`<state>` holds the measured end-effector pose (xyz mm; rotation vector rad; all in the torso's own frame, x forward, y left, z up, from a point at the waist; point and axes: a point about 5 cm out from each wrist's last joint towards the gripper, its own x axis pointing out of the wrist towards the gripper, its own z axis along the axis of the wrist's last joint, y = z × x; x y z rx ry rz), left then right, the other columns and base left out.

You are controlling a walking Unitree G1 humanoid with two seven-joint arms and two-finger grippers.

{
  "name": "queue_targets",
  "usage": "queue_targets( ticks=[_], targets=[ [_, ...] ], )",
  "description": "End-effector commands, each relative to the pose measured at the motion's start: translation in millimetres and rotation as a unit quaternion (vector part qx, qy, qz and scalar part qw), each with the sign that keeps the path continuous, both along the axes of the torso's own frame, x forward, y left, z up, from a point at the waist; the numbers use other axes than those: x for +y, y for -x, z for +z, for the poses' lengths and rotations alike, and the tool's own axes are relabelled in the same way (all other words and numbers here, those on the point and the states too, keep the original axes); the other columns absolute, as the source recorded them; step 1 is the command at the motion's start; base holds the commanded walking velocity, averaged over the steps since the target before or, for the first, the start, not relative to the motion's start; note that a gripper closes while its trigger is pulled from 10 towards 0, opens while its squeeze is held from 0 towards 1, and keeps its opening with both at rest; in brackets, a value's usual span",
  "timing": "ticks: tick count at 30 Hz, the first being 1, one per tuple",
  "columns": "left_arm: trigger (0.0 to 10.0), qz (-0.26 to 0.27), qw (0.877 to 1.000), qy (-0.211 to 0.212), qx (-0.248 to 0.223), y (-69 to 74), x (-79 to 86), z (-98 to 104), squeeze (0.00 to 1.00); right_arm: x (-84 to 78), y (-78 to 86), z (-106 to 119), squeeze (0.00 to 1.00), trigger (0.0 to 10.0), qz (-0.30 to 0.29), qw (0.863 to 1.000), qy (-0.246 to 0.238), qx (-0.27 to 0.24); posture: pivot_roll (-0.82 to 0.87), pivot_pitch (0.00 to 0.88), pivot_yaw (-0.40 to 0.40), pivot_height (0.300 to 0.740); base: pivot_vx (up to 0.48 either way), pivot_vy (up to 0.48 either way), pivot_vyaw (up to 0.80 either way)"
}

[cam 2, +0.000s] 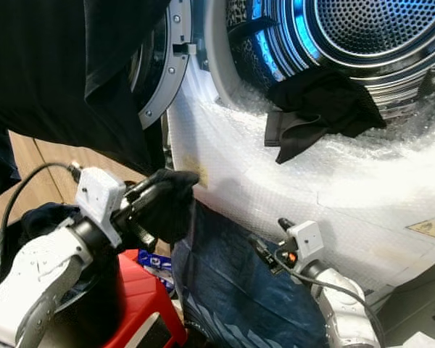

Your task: Clothes washing

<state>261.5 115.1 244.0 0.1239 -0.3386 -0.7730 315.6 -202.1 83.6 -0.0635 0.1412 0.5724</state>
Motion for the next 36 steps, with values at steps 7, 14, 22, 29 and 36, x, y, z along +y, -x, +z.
queue_targets(
  ticks=[7, 14, 22, 29, 36],
  targets=[
    [10.0, -0.094, 0.994, 0.052, -0.029, 0.1, -12.7, 43.1, 0.0, -4.0, -8.7, -1.8, 0.0, 10.0, -0.003, 1.0, 0.007, 0.026, 0.09, 0.0, -0.033, 0.74, 0.0, 0.0, 0.0],
    [10.0, -0.113, 0.99, 0.066, -0.044, -4.6, -14.5, 61.8, 0.0, -10.1, -10.3, -0.7, 0.0, 10.0, -0.009, 1.0, 0.008, 0.027, 0.08, 0.0, -0.027, 0.74, 0.0, 0.0, 0.0],
    [10.0, -0.126, 0.986, 0.074, -0.086, -14.1, -11.3, 97.2, 0.0, -10.9, -9.3, -5.5, 0.0, 10.0, -0.017, 0.999, 0.005, 0.031, 0.08, 0.0, -0.007, 0.74, 0.0, 0.0, 0.0],
    [10.0, -0.132, 0.979, 0.081, -0.132, -19.3, -4.0, 130.8, 0.0, -8.2, -6.4, -14.1, 0.0, 10.0, -0.024, 0.999, 0.003, 0.042, 0.08, 0.0, 0.002, 0.74, 0.0, 0.0, 0.0],
    [10.0, -0.131, 0.974, 0.069, -0.174, -27.7, -2.5, 157.0, 0.0, -2.0, -4.1, -20.9, 0.0, 10.0, -0.025, 0.998, -0.008, 0.05, 0.08, 0.0, 0.015, 0.74, 0.0, 0.0, 0.0]
  ],
)
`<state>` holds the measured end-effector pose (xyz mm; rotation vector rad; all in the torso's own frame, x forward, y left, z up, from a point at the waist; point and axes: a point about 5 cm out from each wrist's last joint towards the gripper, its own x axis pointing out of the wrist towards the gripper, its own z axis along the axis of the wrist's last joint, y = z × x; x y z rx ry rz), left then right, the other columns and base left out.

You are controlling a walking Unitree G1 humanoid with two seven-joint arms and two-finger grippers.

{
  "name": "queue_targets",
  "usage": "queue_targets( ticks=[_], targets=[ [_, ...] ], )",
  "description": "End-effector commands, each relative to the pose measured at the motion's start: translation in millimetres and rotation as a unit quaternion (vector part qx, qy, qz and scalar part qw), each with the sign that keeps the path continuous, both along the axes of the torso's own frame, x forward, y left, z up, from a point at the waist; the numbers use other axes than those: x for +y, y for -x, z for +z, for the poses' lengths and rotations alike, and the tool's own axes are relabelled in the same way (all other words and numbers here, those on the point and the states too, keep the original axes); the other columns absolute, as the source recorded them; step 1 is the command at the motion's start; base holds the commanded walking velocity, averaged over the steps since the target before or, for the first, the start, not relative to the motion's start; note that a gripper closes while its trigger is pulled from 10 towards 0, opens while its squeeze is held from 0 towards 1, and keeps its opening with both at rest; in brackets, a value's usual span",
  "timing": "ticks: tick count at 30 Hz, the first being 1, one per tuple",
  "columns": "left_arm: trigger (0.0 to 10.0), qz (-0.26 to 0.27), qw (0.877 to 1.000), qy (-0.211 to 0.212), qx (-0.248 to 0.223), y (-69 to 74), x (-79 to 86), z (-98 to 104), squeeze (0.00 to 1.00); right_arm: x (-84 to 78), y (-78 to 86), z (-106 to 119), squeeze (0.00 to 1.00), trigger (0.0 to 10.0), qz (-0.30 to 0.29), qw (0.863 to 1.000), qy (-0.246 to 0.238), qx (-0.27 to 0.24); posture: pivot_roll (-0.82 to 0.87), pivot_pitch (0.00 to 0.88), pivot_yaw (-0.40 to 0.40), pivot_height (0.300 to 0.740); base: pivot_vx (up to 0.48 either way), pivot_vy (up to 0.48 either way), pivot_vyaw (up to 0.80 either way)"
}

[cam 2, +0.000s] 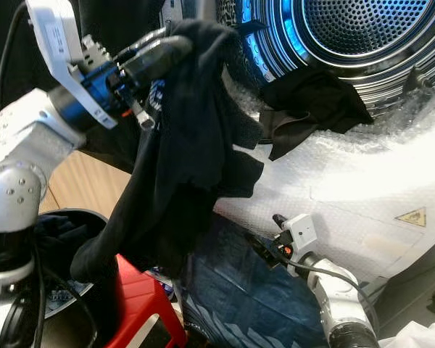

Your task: Clothes washing

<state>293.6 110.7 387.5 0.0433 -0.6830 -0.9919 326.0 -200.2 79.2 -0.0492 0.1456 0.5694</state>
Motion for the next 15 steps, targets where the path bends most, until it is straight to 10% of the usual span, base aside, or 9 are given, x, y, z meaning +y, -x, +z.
queue_targets(
  ticks=[1, 10, 15],
  targets=[
    [10.0, 0.001, 0.999, 0.0, -0.038, 3.6, 1.4, 15.3, 0.0, -3.1, 6.5, -17.3, 0.0, 10.0, -0.022, 0.999, -0.004, 0.047, 0.08, 0.0, 0.021, 0.74, 0.0, 0.0, 0.0],
    [10.0, -0.021, 0.997, -0.036, -0.065, -12.6, -10.7, 25.5, 0.0, -0.2, 11.0, -22.0, 0.0, 10.0, -0.021, 0.999, -0.014, 0.046, 0.06, 0.0, 0.048, 0.74, 0.0, 0.0, 0.0],
    [10.0, -0.041, 0.997, -0.067, -0.026, -22.8, -21.2, -0.7, 0.0, -8.2, 17.9, -23.1, 0.0, 10.0, -0.034, 0.998, -0.02, 0.038, 0.01, 0.0, 0.076, 0.74, 0.0, 0.0, 0.0]
  ],
)
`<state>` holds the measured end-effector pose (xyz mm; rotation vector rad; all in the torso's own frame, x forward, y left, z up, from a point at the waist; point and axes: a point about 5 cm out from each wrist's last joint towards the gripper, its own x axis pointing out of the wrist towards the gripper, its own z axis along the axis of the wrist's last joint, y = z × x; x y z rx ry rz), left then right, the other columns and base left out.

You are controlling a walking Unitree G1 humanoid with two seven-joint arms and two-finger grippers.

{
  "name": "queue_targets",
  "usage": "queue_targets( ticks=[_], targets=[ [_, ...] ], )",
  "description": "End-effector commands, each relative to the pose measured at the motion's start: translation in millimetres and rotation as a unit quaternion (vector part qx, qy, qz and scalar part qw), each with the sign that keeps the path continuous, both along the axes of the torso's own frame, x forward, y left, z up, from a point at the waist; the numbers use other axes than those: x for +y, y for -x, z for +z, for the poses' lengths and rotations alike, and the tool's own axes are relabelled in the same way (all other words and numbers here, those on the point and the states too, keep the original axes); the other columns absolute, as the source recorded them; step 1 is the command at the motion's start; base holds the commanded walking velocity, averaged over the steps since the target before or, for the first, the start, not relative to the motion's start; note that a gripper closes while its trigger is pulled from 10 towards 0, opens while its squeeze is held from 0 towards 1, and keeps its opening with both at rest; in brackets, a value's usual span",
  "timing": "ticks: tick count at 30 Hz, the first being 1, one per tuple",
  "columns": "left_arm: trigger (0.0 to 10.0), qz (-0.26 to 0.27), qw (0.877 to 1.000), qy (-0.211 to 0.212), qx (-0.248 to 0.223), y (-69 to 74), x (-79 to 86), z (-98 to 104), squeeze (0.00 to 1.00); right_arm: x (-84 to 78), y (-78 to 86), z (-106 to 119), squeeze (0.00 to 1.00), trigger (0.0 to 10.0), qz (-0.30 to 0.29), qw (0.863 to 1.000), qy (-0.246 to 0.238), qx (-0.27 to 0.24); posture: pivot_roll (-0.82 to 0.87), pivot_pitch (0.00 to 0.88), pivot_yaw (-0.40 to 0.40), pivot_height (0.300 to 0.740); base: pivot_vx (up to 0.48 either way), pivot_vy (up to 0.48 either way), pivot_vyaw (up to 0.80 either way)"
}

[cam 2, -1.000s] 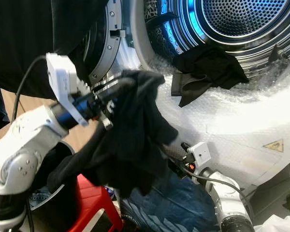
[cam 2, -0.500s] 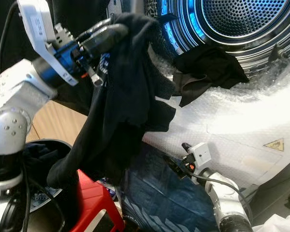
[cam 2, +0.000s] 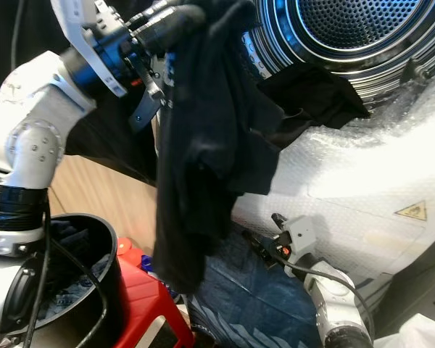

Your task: Clothes washing

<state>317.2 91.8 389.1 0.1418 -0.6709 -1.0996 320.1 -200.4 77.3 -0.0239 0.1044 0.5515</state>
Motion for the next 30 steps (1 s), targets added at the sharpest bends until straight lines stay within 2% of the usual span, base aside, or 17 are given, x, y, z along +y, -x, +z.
queue_targets(
  ticks=[1, 3, 6, 8, 9, 11, 14, 16, 18, 22, 23, 25, 28, 30],
  targets=[
    [10.0, -0.005, 1.0, -0.019, 0.006, -1.1, -3.9, -12.3, 0.0, -11.3, 14.9, -21.9, 0.0, 10.0, -0.026, 0.998, -0.003, 0.054, 0.0, 0.0, 0.079, 0.74, 0.0, 0.0, 0.0],
    [10.0, -0.005, 0.999, -0.031, 0.023, -3.0, -4.7, -28.6, 0.0, -21.8, 23.6, -25.2, 0.0, 10.0, -0.033, 0.998, 0.0, 0.06, -0.01, 0.0, 0.082, 0.74, 0.0, 0.0, 0.0],
    [10.0, -0.01, 0.999, -0.034, 0.026, -2.7, -3.6, -32.2, 0.0, -32.4, 35.3, -30.8, 0.0, 10.0, -0.028, 0.997, 0.007, 0.076, -0.01, 0.0, 0.082, 0.74, 0.0, 0.0, 0.0],
    [10.0, -0.027, 0.999, -0.02, 0.021, 2.6, -1.9, -22.1, 0.0, -43.7, 51.5, -40.1, 0.0, 10.0, -0.001, 0.993, 0.049, 0.108, -0.01, 0.0, 0.083, 0.74, 0.0, 0.0, 0.0],
    [10.0, -0.038, 0.999, -0.011, 0.015, 6.9, -0.5, -14.7, 0.0, -51.4, 60.7, -44.4, 0.0, 10.0, 0.017, 0.989, 0.088, 0.119, -0.01, 0.0, 0.083, 0.74, 0.0, 0.0, 0.0],
    [10.0, -0.039, 0.999, -0.009, 0.014, 7.6, -0.3, -13.4, 0.0, -52.8, 62.4, -45.0, 0.0, 10.0, 0.02, 0.988, 0.096, 0.12, -0.01, 0.0, 0.082, 0.74, 0.0, 0.0, 0.0],
    [10.0, -0.039, 0.999, -0.018, 0.006, 9.9, -1.4, -12.3, 0.0, -69.9, 68.7, -43.8, 0.0, 10.0, 0.023, 0.981, 0.135, 0.139, -0.02, 0.0, 0.085, 0.74, 0.0, 0.0, 0.0],
    [10.0, -0.046, 0.999, -0.027, 0.011, 11.1, -4.2, -17.1, 0.0, -81.5, 68.2, -34.4, 0.0, 10.0, 0.019, 0.98, 0.137, 0.14, -0.02, 0.0, 0.087, 0.74, 0.0, 0.0, 0.0],
    [10.0, -0.041, 0.998, -0.039, 0.01, 10.7, -8.0, -23.5, 0.0, -86.2, 68.0, -21.9, 0.0, 10.0, 0.036, 0.981, 0.135, 0.134, -0.02, 0.0, 0.086, 0.74, 0.0, 0.0, 0.0],
    [10.0, -0.04, 0.998, -0.044, 0.016, 11.0, -14.4, -31.8, 0.0, -81.7, 68.0, -3.9, 0.0, 10.0, 0.071, 0.984, 0.108, 0.121, -0.03, 0.0, 0.086, 0.74, 0.0, 0.0, 0.0],
    [10.0, -0.039, 0.998, -0.048, 0.02, 12.0, -22.2, -41.1, 0.0, -67.7, 69.9, 12.9, 0.0, 10.0, 0.117, 0.984, 0.085, 0.102, -0.04, 0.0, 0.088, 0.74, 0.0, 0.0, 0.0],
    [10.0, -0.036, 0.998, -0.054, 0.023, 13.1, -29.5, -50.4, 0.0, -56.1, 71.3, 24.1, 0.0, 10.0, 0.145, 0.983, 0.069, 0.088, -0.04, 0.0, 0.086, 0.74, 0.0, 0.0, 0.0],
    [10.0, -0.021, 0.998, -0.061, 0.026, 10.3, -35.0, -60.3, 0.0, -43.8, 73.4, 34.5, 0.0, 10.0, 0.169, 0.98, 0.076, 0.073, -0.05, 0.0, 0.082, 0.74, 0.0, 0.0, 0.0],
    [10.0, -0.017, 0.998, -0.062, 0.024, 9.5, -35.2, -60.9, 0.0, -42.1, 73.7, 35.5, 0.0, 10.0, 0.17, 0.98, 0.076, 0.073, -0.06, 0.0, 0.081, 0.74, 0.0, 0.0, 0.0]
  ],
)
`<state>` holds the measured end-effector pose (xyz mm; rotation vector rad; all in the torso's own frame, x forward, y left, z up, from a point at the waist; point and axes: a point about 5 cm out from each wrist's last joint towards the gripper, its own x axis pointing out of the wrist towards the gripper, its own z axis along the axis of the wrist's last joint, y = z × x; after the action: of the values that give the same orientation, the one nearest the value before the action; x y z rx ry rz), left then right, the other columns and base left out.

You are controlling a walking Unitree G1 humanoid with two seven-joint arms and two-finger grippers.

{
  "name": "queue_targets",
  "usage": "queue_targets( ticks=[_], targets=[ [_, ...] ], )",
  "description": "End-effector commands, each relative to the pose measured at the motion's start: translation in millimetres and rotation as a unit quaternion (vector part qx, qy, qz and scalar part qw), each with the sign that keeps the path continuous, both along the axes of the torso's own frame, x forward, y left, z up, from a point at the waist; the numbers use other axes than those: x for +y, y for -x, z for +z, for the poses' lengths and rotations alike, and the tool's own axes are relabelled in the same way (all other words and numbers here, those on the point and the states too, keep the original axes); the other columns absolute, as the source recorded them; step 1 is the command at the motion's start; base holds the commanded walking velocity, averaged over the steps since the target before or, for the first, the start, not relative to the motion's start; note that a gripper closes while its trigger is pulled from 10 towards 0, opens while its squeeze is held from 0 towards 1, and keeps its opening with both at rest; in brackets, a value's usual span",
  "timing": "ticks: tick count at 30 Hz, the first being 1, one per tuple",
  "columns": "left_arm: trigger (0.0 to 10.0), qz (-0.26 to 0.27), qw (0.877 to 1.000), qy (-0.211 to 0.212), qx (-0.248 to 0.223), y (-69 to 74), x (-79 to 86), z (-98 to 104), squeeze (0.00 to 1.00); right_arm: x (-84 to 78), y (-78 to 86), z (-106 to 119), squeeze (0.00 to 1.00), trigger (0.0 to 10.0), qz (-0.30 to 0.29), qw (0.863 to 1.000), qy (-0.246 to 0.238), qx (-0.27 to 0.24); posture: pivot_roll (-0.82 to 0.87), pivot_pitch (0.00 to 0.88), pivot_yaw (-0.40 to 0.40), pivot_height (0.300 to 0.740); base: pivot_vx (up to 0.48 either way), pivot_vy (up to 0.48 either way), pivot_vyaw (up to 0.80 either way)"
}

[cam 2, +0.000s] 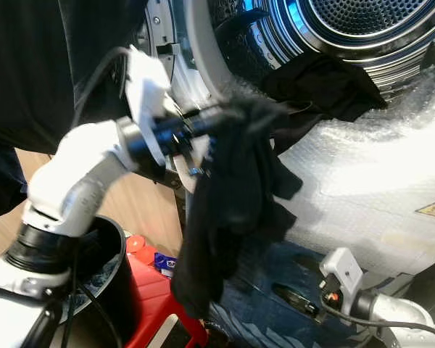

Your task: Clothes washing

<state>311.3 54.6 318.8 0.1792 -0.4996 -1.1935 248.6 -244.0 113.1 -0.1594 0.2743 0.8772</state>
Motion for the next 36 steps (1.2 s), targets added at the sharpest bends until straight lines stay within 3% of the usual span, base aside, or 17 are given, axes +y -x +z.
queue_targets(
  ticks=[1, 5, 9, 12, 18, 26, 33, 34, 36],
  targets=[
    [10.0, 0.015, 0.999, 0.01, -0.034, 1.1, -2.6, 5.4, 0.0, 13.0, 6.3, 6.3, 0.0, 10.0, 0.017, 1.0, -0.008, 0.004, -0.06, 0.0, 0.079, 0.74, 0.0, 0.0, 0.0],
    [10.0, 0.027, 0.998, 0.021, -0.043, -1.2, -17.3, 2.7, 0.0, 38.5, 17.6, 16.6, 0.0, 10.0, 0.024, 0.999, -0.028, 0.001, -0.07, 0.0, 0.073, 0.74, 0.0, 0.0, 0.0],
    [10.0, 0.03, 0.998, 0.029, -0.047, -2.3, -26.4, 3.8, 0.0, 47.4, 21.7, 18.6, 0.0, 10.0, 0.015, 1.0, -0.026, -0.002, -0.07, 0.0, 0.073, 0.74, 0.0, 0.0, 0.0],
    [10.0, 0.023, 0.997, 0.042, -0.052, 0.9, -37.0, 8.2, 0.0, 52.2, 15.6, 19.4, 0.0, 10.0, -0.042, 0.998, -0.035, -0.007, -0.08, 0.0, 0.074, 0.74, 0.0, 0.0, 0.0],
    [10.0, 0.032, 0.997, 0.053, -0.055, 0.6, -49.6, 9.4, 0.0, 54.9, 7.3, 16.8, 0.0, 10.0, -0.123, 0.992, -0.018, 0.007, -0.09, 0.0, 0.074, 0.74, 0.0, 0.0, 0.0],
    [10.0, 0.013, 0.995, 0.085, -0.059, 13.9, -64.7, 17.3, 0.0, 54.5, -0.4, 15.7, 0.0, 10.0, -0.197, 0.98, -0.02, 0.014, -0.09, 0.0, 0.074, 0.74, 0.0, 0.0, 0.0],
    [10.0, 0.009, 0.991, 0.114, -0.062, 26.6, -78.4, 20.7, 0.0, 57.9, -9.8, 20.8, 0.0, 10.0, -0.27, 0.959, -0.071, 0.042, -0.09, 0.0, 0.074, 0.74, 0.0, 0.0, 0.0],
    [10.0, 0.002, 0.991, 0.119, -0.057, 29.1, -80.0, 21.1, 0.0, 58.8, -11.6, 21.2, 0.0, 9.3, -0.279, 0.956, -0.076, 0.043, -0.09, 0.0, 0.074, 0.74, 0.0, 0.0, 0.0],
    [10.0, -0.007, 0.99, 0.128, -0.053, 33.9, -82.9, 23.0, 0.0, 60.8, -14.5, 21.2, 0.0, 9.5, -0.292, 0.95, -0.098, 0.056, -0.09, 0.0, 0.073, 0.74, 0.0, 0.0, 0.0]
  ],
)
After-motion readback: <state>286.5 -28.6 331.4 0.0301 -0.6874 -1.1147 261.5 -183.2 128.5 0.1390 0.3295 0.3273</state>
